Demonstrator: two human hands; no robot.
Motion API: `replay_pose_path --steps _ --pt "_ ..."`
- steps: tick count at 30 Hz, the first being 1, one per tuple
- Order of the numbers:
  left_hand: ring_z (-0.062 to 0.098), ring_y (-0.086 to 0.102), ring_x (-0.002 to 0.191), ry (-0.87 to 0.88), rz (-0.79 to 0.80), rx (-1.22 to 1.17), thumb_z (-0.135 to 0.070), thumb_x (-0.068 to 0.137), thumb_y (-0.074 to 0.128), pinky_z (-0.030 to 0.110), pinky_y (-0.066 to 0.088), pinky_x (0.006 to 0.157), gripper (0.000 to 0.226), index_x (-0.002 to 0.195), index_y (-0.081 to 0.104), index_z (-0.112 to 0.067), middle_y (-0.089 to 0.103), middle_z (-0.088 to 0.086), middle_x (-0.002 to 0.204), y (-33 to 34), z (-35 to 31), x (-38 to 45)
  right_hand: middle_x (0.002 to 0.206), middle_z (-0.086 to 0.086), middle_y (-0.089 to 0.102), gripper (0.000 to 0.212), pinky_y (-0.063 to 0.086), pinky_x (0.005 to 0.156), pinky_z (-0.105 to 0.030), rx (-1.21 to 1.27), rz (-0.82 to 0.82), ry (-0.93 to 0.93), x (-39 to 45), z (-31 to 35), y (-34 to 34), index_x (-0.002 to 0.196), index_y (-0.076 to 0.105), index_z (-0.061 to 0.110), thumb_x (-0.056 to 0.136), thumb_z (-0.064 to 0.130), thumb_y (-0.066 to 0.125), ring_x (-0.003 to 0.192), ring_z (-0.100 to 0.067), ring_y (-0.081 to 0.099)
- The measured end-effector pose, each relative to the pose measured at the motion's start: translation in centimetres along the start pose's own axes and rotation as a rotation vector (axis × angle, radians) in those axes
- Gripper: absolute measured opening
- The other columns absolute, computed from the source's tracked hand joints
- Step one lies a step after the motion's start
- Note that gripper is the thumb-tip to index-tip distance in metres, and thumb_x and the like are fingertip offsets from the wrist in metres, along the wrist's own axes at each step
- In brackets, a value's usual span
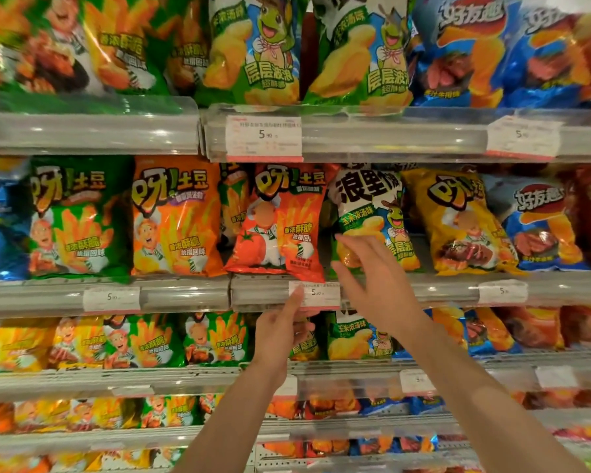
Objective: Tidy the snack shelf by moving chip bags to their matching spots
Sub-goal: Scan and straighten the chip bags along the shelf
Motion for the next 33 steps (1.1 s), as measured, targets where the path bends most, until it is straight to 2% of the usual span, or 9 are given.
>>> replay_pose_path --steps 2,4,7,12,18,23,27,33 --pt "0.014 0.069 0.07 -0.005 -0.002 0.011 -0.05 0.093 0.067 0.025 0.054 0.066 0.046 0.09 0.082 -0.007 0.08 0.017 0.095 0.0 0.0 0.0 0.139 -0.006 0.054 0.065 0.05 0.1 -0.04 0.016 0.07 0.05 2.2 0.9 0.3 0.155 0.036 0.024 0.099 0.049 0.055 0.12 -0.02 0.056" --pt "0.015 0.069 0.072 -0.01 -0.004 0.024 -0.052 0.092 0.067 0.027 0.053 0.069 0.047 0.088 0.082 -0.007 0.08 0.017 0.095 0.0 -0.1 -0.1 0.154 -0.006 0.044 0.078 0.053 0.1 -0.045 0.068 0.162 0.108 4.0 1.2 1.4 0.16 0.02 0.033 0.096 0.06 0.055 0.127 -0.022 0.056" --pt "0.015 0.069 0.071 -0.014 -0.009 0.032 -0.052 0.092 0.067 0.025 0.053 0.067 0.048 0.09 0.082 -0.007 0.08 0.016 0.094 -0.1 -0.1 0.0 0.157 -0.001 0.043 0.09 0.052 0.105 -0.048 0.23 0.276 0.173 5.7 1.4 3.3 0.159 0.007 0.042 0.09 0.064 0.061 0.131 -0.023 0.055" --pt "0.016 0.068 0.07 -0.016 0.004 0.026 -0.05 0.093 0.067 0.022 0.053 0.061 0.047 0.095 0.081 -0.006 0.081 0.011 0.093 -0.1 -0.1 0.0 0.152 0.005 0.05 0.089 0.045 0.113 -0.038 0.418 0.291 0.18 6.7 1.8 3.8 0.161 0.014 0.037 0.093 0.035 0.072 0.13 -0.012 0.052" --pt "0.014 0.066 0.069 -0.014 0.027 0.028 -0.049 0.095 0.065 0.02 0.053 0.061 0.044 0.1 0.081 -0.008 0.082 0.007 0.095 0.1 0.0 0.2 0.152 0.003 0.048 0.089 0.043 0.113 -0.032 0.439 0.254 0.152 7.6 0.8 3.1 0.16 0.018 0.039 0.093 0.019 0.074 0.129 -0.01 0.052" --pt "0.017 0.067 0.072 -0.014 0.023 0.042 -0.051 0.093 0.066 0.024 0.053 0.065 0.048 0.097 0.081 -0.005 0.082 0.007 0.094 0.0 0.2 0.4 0.156 0.005 0.044 0.093 0.044 0.115 -0.044 0.432 0.292 0.151 6.5 0.3 5.2 0.156 0.012 0.051 0.092 0.023 0.073 0.137 -0.014 0.051" --pt "0.017 0.066 0.072 -0.016 0.029 0.041 -0.05 0.094 0.066 0.024 0.053 0.065 0.046 0.098 0.081 -0.007 0.082 0.006 0.094 -0.1 0.2 0.4 0.167 0.006 0.027 0.087 0.037 0.12 -0.045 0.335 0.301 0.107 6.7 0.3 5.1 0.161 0.011 0.041 0.096 0.029 0.068 0.149 -0.015 0.035" --pt "0.015 0.066 0.069 -0.015 0.024 0.032 -0.049 0.094 0.067 0.025 0.053 0.065 0.042 0.098 0.081 -0.009 0.082 0.005 0.094 0.0 0.1 0.2 0.168 0.002 0.023 0.085 0.037 0.12 -0.042 0.223 0.293 0.087 6.7 0.8 4.4 0.163 0.01 0.034 0.098 0.032 0.065 0.15 -0.018 0.033"
Point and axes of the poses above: each hand's wrist, its own x-axis towards the middle knuckle, its own y-axis out of the palm, z = x × y, the point moved 7 cm from there along x, towards the middle knuckle
